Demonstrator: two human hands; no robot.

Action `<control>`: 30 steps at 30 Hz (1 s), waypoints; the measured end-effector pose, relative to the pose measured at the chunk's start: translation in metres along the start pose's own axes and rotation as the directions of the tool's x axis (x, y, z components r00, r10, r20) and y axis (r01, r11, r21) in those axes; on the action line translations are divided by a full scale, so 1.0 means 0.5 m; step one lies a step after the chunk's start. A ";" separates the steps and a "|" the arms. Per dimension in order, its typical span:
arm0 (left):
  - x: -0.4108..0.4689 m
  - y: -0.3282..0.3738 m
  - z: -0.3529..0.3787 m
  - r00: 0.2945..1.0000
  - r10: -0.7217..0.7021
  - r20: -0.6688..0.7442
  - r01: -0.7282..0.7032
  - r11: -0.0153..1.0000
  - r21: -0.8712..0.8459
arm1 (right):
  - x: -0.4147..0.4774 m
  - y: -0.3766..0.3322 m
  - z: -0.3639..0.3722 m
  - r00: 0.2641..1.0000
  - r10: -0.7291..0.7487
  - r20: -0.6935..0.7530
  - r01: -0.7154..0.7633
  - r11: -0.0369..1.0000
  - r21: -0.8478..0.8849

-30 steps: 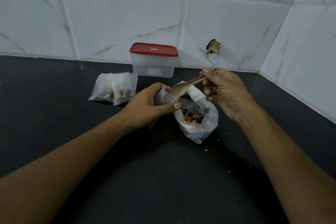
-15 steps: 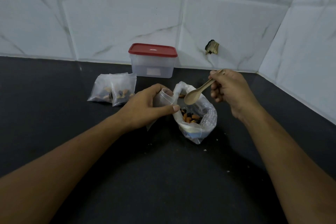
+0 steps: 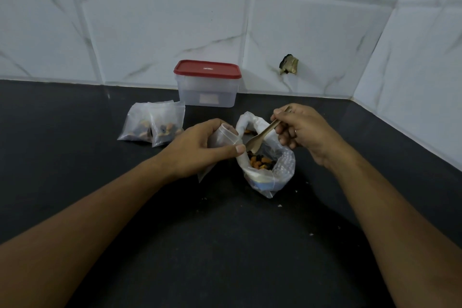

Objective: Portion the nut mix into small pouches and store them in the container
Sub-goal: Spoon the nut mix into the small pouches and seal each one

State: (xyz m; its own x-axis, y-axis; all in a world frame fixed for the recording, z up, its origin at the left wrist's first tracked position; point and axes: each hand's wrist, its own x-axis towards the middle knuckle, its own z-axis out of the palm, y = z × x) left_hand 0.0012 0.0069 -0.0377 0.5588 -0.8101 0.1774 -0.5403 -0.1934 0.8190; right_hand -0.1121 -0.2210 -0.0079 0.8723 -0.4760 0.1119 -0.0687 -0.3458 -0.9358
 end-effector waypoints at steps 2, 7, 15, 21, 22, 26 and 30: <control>0.001 0.000 0.000 1.000 -0.007 0.001 0.007 1.000 -0.013 | 0.002 0.001 -0.001 1.000 0.022 0.013 -0.022 1.000 0.000; -0.002 -0.001 0.001 1.000 -0.003 0.002 0.003 1.000 -0.016 | 0.004 0.005 -0.003 0.997 0.073 0.026 -0.073 0.997 -0.006; -0.005 0.004 0.003 1.000 0.002 0.009 -0.002 1.000 -0.021 | -0.001 0.006 0.002 0.990 0.118 -0.082 -0.121 0.992 -0.037; -0.010 0.016 0.005 1.000 0.014 0.023 -0.012 0.997 -0.078 | -0.005 0.007 0.013 0.992 0.115 -0.046 -0.117 0.992 -0.054; -0.010 0.019 0.006 1.000 0.011 0.023 -0.009 0.996 -0.090 | -0.006 0.008 0.016 0.991 0.134 -0.024 -0.135 0.990 -0.039; -0.010 0.021 0.007 1.000 0.014 0.010 -0.012 0.986 -0.168 | -0.001 0.016 0.019 0.972 0.234 -0.024 -0.232 0.970 0.071; -0.009 0.018 0.005 1.000 0.008 -0.017 -0.011 0.979 -0.203 | 0.003 0.020 0.018 0.964 0.260 -0.063 -0.252 0.961 0.114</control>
State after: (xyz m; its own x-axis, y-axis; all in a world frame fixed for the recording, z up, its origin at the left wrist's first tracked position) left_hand -0.0078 0.0072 -0.0324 0.5655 -0.8018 0.1931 -0.4074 -0.0680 0.9107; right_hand -0.1073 -0.2178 -0.0204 0.7921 -0.5995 -0.1143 -0.2306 -0.1206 -0.9655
